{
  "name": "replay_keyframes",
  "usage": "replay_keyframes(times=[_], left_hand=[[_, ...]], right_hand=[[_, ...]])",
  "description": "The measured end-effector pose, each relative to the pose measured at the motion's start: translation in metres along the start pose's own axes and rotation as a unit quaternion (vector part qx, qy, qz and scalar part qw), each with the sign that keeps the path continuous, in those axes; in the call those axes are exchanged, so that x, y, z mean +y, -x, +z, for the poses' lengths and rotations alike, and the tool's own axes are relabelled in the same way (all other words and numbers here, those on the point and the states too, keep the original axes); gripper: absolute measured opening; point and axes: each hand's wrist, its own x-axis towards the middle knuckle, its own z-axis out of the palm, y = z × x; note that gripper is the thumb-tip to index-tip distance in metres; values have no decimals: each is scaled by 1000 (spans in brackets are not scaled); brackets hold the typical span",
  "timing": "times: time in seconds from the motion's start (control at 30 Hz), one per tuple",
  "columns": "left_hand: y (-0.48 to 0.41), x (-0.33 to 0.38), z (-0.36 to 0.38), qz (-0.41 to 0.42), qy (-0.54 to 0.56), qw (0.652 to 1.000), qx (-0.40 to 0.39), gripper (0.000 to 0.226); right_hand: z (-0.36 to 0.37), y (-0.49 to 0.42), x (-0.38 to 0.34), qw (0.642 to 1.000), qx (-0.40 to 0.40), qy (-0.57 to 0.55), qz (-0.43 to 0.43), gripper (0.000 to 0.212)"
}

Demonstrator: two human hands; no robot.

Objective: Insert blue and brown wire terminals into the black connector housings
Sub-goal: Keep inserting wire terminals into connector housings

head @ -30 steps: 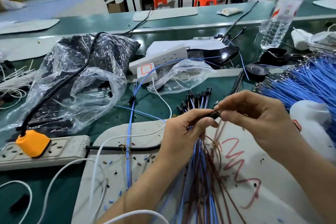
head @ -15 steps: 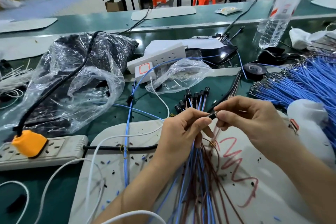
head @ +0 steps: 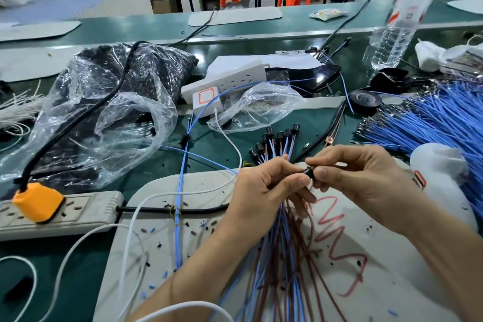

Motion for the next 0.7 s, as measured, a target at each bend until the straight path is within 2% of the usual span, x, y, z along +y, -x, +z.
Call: replay_keyframes(times=[0.2,0.27,0.33,0.47,0.53,0.7], left_hand=[[-2,0,-2,-22,-20,1000,4,11],[-2,0,-2,-26,-53,998,6,15],[-1,1,-1,-18,-79,997,12,10],[-1,2,-4,14,-179,984,17,7],[-1,1,-6,23,-220,975,22,15],[-2,-1,-3,29,-232,971,44,13]], right_hand=[[-1,0,5,999,25,26,0,24],[-3,1,4,999,11,31,16,34],[-4,-1,3,999,-1,12,35,46],[-1,-2,7,997,19,-42,65,18],[2,-2,9,996,18,-51,73,5],[2,2,14,993,-16,-45,108,11]])
